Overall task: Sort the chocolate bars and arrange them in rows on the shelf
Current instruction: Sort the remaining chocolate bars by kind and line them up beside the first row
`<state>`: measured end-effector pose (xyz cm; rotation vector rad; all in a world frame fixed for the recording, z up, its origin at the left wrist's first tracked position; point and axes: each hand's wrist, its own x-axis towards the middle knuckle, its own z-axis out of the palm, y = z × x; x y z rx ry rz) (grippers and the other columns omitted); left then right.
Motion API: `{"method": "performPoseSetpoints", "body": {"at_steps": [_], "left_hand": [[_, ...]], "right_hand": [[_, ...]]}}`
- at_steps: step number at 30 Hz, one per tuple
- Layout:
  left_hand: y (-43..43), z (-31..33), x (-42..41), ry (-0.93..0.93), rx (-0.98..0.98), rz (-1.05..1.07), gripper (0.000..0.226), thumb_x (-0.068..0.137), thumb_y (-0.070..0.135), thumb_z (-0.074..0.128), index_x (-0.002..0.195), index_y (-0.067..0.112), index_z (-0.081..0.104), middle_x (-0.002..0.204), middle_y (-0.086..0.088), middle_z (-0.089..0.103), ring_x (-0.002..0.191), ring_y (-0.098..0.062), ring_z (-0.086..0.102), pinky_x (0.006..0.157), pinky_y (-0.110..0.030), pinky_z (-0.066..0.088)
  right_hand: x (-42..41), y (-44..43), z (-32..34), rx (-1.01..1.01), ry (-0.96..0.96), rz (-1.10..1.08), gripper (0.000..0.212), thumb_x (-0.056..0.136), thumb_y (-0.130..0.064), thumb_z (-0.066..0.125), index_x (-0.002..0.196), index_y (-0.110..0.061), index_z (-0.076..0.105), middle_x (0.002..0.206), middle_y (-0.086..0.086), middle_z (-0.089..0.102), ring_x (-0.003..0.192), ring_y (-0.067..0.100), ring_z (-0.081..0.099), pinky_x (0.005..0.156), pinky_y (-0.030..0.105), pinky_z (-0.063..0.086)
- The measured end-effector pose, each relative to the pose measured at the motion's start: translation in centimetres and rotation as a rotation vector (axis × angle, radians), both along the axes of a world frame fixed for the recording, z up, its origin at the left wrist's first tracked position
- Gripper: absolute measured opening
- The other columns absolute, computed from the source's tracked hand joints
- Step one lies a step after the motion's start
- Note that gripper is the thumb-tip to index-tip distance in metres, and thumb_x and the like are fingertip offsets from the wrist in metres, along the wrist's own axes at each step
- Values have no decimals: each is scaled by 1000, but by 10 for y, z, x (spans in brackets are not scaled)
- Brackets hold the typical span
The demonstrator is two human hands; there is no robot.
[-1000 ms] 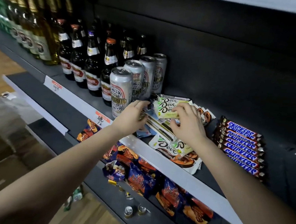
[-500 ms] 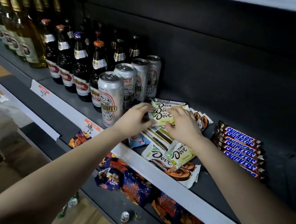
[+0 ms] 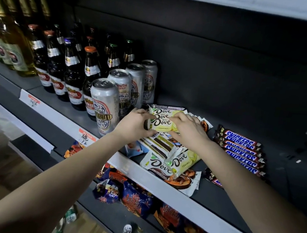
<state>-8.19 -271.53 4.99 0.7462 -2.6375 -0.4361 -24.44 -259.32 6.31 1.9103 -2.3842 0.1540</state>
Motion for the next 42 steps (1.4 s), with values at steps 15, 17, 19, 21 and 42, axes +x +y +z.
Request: {"method": "performPoseSetpoints", "body": {"at_steps": [15, 17, 19, 21, 42], "left_hand": [[50, 33, -56, 237, -144, -201, 49, 75, 34, 74, 120, 20, 63, 107, 1, 64, 110, -21, 45, 95, -30, 40], [69, 30, -71, 260, -138, -249, 48, 75, 34, 74, 119, 19, 63, 107, 0, 64, 109, -22, 47, 95, -33, 42], [88, 29, -85, 255, -129, -306, 49, 76, 35, 72, 121, 19, 62, 109, 0, 64, 110, -21, 46, 95, -30, 40], [107, 28, -99, 247, -121, -367, 49, 77, 36, 71, 122, 20, 61, 110, 0, 63, 112, -20, 45, 95, -30, 39], [265, 4, -186, 45, -70, -689, 42, 78, 36, 69, 118, 26, 61, 117, 4, 62, 112, -22, 49, 98, -40, 39]], "right_hand": [[-28, 91, 29, -258, 105, -198, 51, 91, -34, 55, 137, -15, 44, 134, 3, 47, 124, 23, 36, 99, 37, 29], [-34, 116, 28, -263, 99, -249, 51, 90, -32, 56, 136, -14, 45, 133, 4, 48, 124, 24, 37, 101, 37, 29], [-38, 142, 28, -261, 93, -304, 51, 90, -32, 57, 136, -13, 45, 133, 4, 48, 124, 23, 37, 102, 37, 28], [-41, 168, 26, -270, 84, -361, 51, 90, -31, 57, 136, -13, 45, 132, 3, 49, 124, 23, 37, 102, 37, 28], [-52, 344, -12, -217, 59, -756, 46, 88, -30, 59, 130, -13, 51, 131, 4, 50, 119, 25, 41, 99, 37, 33]]}}
